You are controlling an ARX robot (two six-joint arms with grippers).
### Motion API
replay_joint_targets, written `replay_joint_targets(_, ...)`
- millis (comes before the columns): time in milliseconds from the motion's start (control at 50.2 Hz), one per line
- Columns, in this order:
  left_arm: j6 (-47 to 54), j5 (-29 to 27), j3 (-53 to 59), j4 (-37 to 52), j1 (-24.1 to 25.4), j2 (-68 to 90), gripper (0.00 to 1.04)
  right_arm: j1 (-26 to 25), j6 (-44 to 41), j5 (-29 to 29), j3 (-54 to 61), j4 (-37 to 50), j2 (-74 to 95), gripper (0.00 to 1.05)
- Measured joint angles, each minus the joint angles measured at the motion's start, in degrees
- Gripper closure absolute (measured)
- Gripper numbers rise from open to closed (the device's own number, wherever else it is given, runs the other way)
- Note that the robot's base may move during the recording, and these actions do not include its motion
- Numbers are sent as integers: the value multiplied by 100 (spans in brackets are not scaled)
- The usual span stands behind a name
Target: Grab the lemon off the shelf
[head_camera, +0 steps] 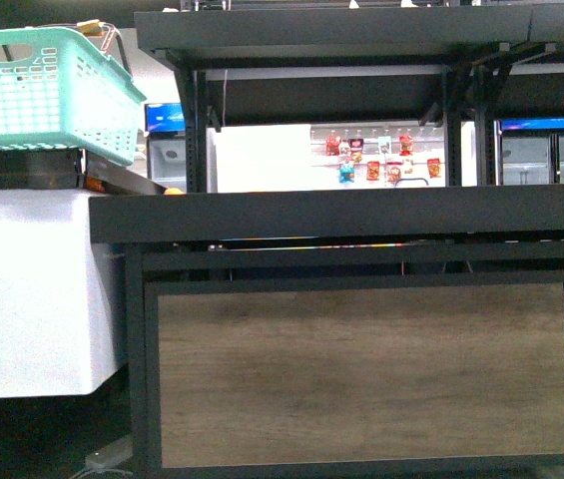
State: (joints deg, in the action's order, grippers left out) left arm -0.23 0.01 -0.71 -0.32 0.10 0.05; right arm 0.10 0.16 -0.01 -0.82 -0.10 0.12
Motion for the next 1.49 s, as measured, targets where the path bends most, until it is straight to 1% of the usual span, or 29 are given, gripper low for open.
replay_joint_targets(1495, 0, 0, 0, 0, 0, -2, 8, 0, 0, 2, 0, 0, 0, 8)
